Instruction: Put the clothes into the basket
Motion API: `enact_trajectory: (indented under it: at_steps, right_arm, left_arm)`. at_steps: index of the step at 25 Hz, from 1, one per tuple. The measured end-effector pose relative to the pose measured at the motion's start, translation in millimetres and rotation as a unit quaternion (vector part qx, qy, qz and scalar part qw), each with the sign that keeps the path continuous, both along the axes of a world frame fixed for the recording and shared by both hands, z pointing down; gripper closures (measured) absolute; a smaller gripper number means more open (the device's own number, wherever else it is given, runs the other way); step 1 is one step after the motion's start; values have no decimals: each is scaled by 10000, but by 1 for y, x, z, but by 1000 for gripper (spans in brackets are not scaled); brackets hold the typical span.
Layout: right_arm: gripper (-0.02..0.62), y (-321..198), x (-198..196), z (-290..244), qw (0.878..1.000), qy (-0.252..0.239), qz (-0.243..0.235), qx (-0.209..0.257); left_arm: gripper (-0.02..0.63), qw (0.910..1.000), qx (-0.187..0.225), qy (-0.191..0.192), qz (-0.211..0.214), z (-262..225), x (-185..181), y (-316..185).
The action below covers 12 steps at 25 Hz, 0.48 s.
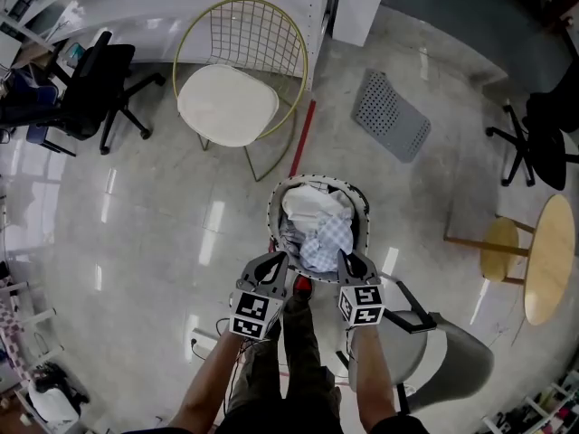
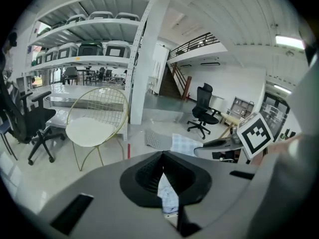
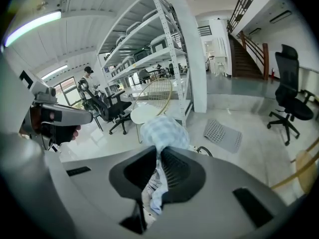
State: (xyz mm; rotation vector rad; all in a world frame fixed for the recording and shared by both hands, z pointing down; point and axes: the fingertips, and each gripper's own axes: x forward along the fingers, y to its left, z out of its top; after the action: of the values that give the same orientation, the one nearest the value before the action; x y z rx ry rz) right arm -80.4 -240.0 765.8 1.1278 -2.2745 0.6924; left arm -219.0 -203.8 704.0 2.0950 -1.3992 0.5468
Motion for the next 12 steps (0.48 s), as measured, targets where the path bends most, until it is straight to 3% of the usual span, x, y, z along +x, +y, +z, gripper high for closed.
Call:
enact_trajectory:
  at_steps: [7, 12]
  right_arm:
    - [551, 1, 3, 12, 9999, -48, 40, -131]
    - [414, 8, 1, 23, 9986, -168, 34, -494]
  left_arm:
    - [600, 10000, -77, -15, 22, 6, 4, 4]
    - [600, 10000, -59, -42, 59, 4, 7, 7]
